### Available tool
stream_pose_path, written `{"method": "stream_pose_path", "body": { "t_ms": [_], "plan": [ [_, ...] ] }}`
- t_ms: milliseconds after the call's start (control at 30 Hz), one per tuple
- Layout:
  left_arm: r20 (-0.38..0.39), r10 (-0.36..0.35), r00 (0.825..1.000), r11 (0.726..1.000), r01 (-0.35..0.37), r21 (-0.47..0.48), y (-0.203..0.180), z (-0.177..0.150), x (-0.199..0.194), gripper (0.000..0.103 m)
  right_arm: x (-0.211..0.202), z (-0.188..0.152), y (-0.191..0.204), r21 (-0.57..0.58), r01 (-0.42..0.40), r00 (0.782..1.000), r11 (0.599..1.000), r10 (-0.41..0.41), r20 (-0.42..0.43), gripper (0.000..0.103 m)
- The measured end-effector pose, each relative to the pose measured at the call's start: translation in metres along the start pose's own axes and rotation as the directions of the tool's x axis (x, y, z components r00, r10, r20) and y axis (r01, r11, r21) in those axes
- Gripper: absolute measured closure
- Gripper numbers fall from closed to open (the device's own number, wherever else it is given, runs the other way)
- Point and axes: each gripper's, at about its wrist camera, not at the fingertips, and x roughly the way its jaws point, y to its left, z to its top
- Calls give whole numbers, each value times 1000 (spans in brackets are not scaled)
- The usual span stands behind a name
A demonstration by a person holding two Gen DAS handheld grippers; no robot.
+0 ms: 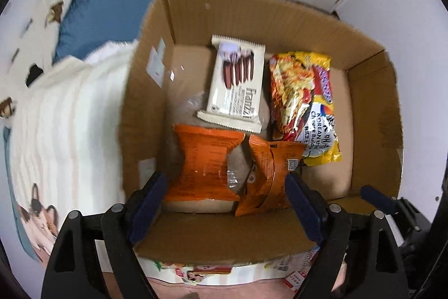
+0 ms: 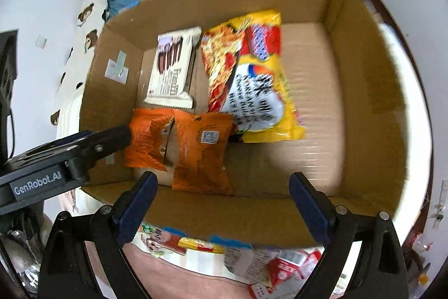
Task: Organize snacks
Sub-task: 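Carry both orange cakes into the box and open both tools, then grasp the green candy bag with the left tool while the right grasps the bread bag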
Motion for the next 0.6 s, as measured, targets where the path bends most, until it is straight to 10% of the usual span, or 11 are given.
{"method": "stream_pose_path", "body": {
  "t_ms": [333, 600],
  "plan": [
    [277, 54, 959, 997, -69, 43, 2, -45, -78, 17, -73, -33, 1, 4, 10, 982, 1000, -10, 186, 6],
    [328, 53, 943, 995, -78, 64, 4, -101, -94, 17, -91, -78, 5, 26, -52, 972, 998, 45, 229, 6]
  ]
}}
